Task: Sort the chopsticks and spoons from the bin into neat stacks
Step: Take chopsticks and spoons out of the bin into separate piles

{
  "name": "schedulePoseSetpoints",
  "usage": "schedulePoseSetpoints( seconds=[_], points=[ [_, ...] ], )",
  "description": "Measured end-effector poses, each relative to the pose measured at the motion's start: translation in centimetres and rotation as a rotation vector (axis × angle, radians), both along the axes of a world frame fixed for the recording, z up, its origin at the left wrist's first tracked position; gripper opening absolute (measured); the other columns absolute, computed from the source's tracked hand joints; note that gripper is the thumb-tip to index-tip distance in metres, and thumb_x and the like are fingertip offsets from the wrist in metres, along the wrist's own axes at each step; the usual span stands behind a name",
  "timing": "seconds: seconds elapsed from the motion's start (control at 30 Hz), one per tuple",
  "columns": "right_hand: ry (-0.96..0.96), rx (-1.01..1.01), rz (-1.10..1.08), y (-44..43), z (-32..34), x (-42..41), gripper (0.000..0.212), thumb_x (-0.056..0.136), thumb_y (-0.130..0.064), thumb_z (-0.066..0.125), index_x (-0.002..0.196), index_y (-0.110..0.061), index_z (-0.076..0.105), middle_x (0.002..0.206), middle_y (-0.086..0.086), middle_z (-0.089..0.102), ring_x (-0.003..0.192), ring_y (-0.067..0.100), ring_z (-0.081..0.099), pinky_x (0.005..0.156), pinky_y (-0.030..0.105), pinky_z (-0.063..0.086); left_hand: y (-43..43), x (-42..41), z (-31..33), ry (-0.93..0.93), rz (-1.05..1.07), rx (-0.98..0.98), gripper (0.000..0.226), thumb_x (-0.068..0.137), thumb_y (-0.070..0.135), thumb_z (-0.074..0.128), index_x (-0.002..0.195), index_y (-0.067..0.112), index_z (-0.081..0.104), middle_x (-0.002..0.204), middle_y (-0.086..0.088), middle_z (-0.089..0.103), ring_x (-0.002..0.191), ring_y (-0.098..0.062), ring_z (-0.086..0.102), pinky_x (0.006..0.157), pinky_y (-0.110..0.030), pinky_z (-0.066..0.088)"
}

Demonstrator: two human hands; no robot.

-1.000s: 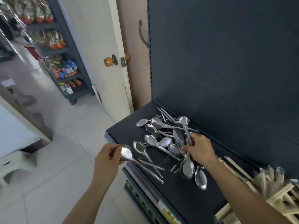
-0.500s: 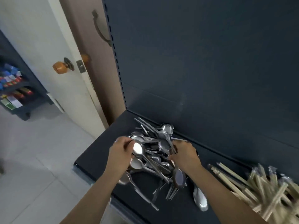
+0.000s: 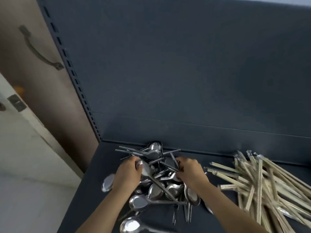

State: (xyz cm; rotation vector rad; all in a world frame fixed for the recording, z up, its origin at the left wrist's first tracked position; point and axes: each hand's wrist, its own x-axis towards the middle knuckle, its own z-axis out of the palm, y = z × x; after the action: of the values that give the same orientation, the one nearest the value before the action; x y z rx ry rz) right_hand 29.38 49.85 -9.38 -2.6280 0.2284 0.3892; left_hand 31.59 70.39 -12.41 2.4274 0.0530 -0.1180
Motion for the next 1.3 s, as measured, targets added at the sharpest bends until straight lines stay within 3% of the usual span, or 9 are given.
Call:
schedulePoseSetpoints(
  seconds=[0.17,0.33,0.5,0.63,0.73,0.83,0.93,1.1,1.3],
  points=[
    [-0.039,0.016,-0.037,-0.1,-0.6,-0.4,0.041,0.076,-0.009,0.068,0.111,-0.029,0.063,0.097,-0.002,0.069,0.09,0.019,0.065,0.08,0.03,0.053,-0.6,0.9,-0.5,-0.018,-0.076,0.06,0.037,0.089,0.025,0.061,0.124,0.014,0.054,0.118,-0.004,0.06,0.111,-0.023,0.053,0.097,-0.034,0.043],
    [-0.117,-0.013,-0.02,-0.5,-0.8,-1.1,0.039,0.076,-0.008,0.066,0.111,-0.025,0.063,0.102,0.0,0.061,0.09,0.021,0.061,0.076,0.026,0.048,-1.4,0.7,-0.1,-0.012,-0.095,0.119,0.041,0.09,0.03,0.059,0.128,0.021,0.05,0.129,-0.005,0.048,0.116,-0.028,0.042,0.091,-0.034,0.039],
    [-0.163,-0.013,0.028,-1.1,-0.6,-1.8,0.041,0.076,-0.012,0.068,0.113,-0.028,0.063,0.107,-0.003,0.063,0.096,0.018,0.062,0.083,0.029,0.051,-1.7,0.1,0.7,0.072,-0.145,0.194,0.052,0.09,0.035,0.059,0.137,0.023,0.04,0.141,-0.002,0.029,0.129,-0.027,0.026,0.098,-0.035,0.038],
    [-0.169,-0.027,0.048,-1.7,0.1,-2.5,0.047,0.076,-0.011,0.068,0.121,-0.023,0.061,0.114,-0.002,0.061,0.102,0.015,0.06,0.082,0.019,0.044,-1.9,-0.5,1.4,0.073,-0.205,0.229,0.05,0.091,0.037,0.056,0.137,0.024,0.041,0.144,-0.001,0.026,0.133,-0.027,0.022,0.1,-0.037,0.04],
    [-0.209,-0.03,0.044,-2.2,0.9,-3.3,0.047,0.08,-0.011,0.066,0.125,-0.023,0.059,0.117,-0.001,0.059,0.104,0.016,0.058,0.081,0.018,0.041,-2.5,-1.1,2.2,0.002,-0.273,0.249,0.045,0.093,0.036,0.053,0.135,0.025,0.043,0.145,0.003,0.029,0.133,-0.024,0.025,0.103,-0.034,0.036],
    [-0.272,-0.012,0.012,-2.9,1.5,-4.4,0.044,0.081,-0.012,0.065,0.124,-0.024,0.06,0.115,-0.001,0.06,0.103,0.018,0.058,0.085,0.025,0.045,-3.5,-2.1,2.6,-0.153,-0.452,0.265,0.039,0.094,0.032,0.053,0.132,0.025,0.049,0.142,0.007,0.036,0.131,-0.019,0.032,0.106,-0.03,0.032],
    [-0.316,-0.025,-0.022,-4.1,1.5,-5.8,0.038,0.082,-0.014,0.064,0.119,-0.023,0.063,0.107,0.002,0.06,0.096,0.022,0.06,0.079,0.029,0.047,-4.9,-3.3,2.5,-0.251,-0.566,0.208,0.035,0.092,0.031,0.057,0.126,0.023,0.057,0.129,0.008,0.049,0.121,-0.016,0.043,0.101,-0.027,0.036],
    [-0.342,-0.046,-0.058,-7.2,2.4,-9.5,0.042,0.083,-0.016,0.065,0.125,-0.018,0.06,0.117,0.001,0.06,0.104,0.022,0.06,0.085,0.031,0.048,-7.5,-5.6,2.6,-0.293,-0.628,0.182,0.031,0.092,0.032,0.055,0.122,0.024,0.057,0.121,0.01,0.052,0.113,-0.011,0.049,0.092,-0.025,0.042],
    [-0.422,-0.109,-0.179,-15.0,5.6,-15.4,0.041,0.084,-0.019,0.066,0.124,-0.019,0.06,0.118,0.002,0.061,0.105,0.024,0.06,0.088,0.034,0.048,-13.0,-8.6,4.4,-0.348,-0.663,0.211,0.034,0.093,0.033,0.054,0.125,0.026,0.055,0.12,0.01,0.052,0.114,-0.012,0.049,0.093,-0.025,0.042]
  ],
)
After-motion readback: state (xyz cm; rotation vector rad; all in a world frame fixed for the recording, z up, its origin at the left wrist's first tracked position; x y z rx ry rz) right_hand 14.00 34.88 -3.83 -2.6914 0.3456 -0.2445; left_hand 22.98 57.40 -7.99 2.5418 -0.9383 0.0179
